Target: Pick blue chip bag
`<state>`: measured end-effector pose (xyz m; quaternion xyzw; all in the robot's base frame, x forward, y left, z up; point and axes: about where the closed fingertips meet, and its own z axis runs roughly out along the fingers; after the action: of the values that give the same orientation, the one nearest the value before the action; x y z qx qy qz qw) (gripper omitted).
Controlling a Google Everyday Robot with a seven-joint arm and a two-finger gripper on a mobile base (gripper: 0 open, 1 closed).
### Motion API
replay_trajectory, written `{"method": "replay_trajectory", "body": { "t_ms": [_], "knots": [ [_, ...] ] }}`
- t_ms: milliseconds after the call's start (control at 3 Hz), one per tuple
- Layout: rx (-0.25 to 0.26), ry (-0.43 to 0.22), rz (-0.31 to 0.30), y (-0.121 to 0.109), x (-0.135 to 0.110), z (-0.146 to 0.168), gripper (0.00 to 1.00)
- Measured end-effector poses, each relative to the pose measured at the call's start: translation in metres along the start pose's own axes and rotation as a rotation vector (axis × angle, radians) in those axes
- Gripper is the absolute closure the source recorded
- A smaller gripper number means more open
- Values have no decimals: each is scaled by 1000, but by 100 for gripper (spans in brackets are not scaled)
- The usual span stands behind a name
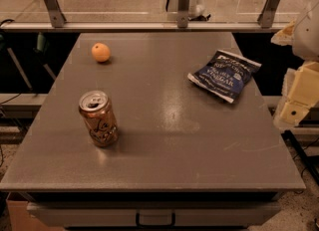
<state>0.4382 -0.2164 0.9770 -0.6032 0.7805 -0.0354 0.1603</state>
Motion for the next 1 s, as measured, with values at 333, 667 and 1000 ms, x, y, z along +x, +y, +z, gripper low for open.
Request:
{"method": "replay_trajectory", "body": {
  "t_ms": [333,667,1000],
  "knots": [
    [0,0,0,0,0,0,0],
    [-2,-27,-7,-16,5,12,0],
    [21,-73,12,-56,0,48,0]
  ]
}}
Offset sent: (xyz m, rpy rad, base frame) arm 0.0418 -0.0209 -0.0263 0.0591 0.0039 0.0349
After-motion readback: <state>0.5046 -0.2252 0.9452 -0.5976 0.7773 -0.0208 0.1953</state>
